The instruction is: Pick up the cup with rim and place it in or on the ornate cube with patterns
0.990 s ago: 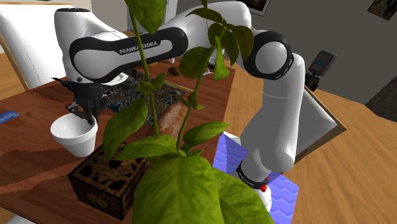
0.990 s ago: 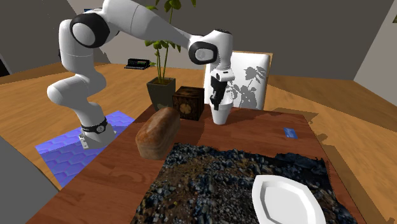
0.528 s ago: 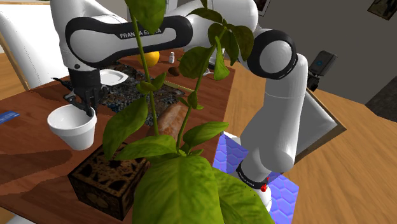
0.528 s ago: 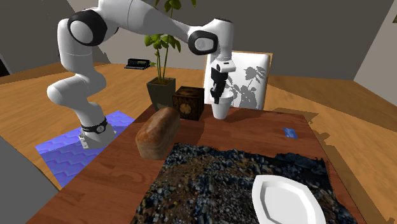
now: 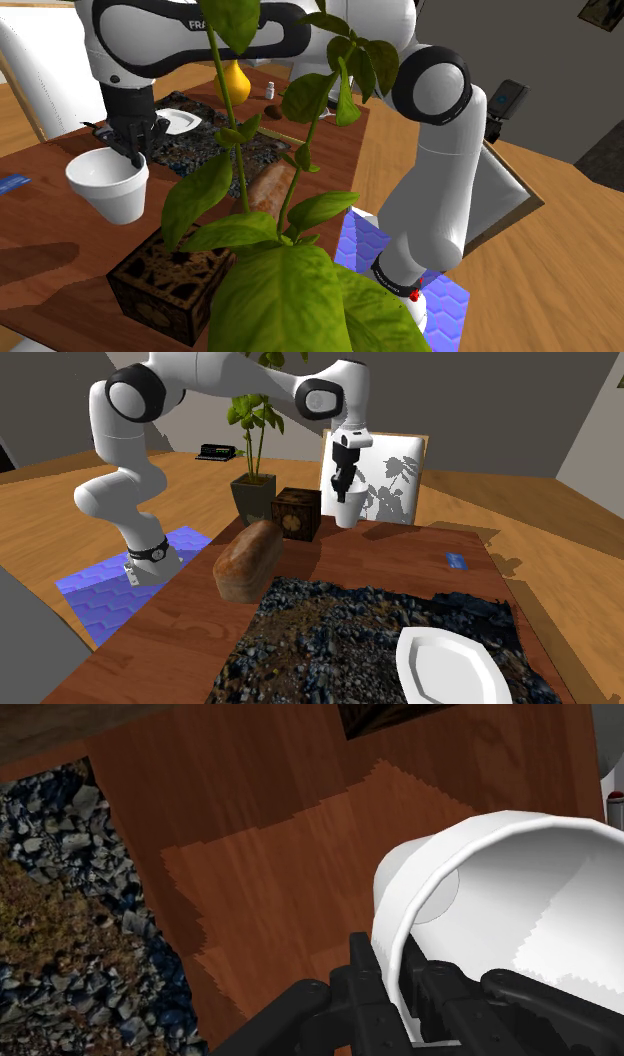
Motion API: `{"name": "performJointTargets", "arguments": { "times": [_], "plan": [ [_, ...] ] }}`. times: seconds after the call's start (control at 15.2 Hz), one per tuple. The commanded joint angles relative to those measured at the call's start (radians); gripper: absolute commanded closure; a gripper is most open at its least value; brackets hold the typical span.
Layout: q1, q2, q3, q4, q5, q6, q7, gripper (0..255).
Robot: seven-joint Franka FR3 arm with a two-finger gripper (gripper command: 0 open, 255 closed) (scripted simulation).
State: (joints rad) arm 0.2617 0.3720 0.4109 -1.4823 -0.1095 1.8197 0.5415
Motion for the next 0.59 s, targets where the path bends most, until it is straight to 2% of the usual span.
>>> {"name": "performJointTargets", "arguments": {
  "times": [0.0,0.53],
  "plan": [
    [0.002,0.000,0.001,0.026,0.000,-0.026,-0.001,255],
    [0.012,0.005,0.003,0.142,0.000,-0.136,0.000,255]
  ]
}}
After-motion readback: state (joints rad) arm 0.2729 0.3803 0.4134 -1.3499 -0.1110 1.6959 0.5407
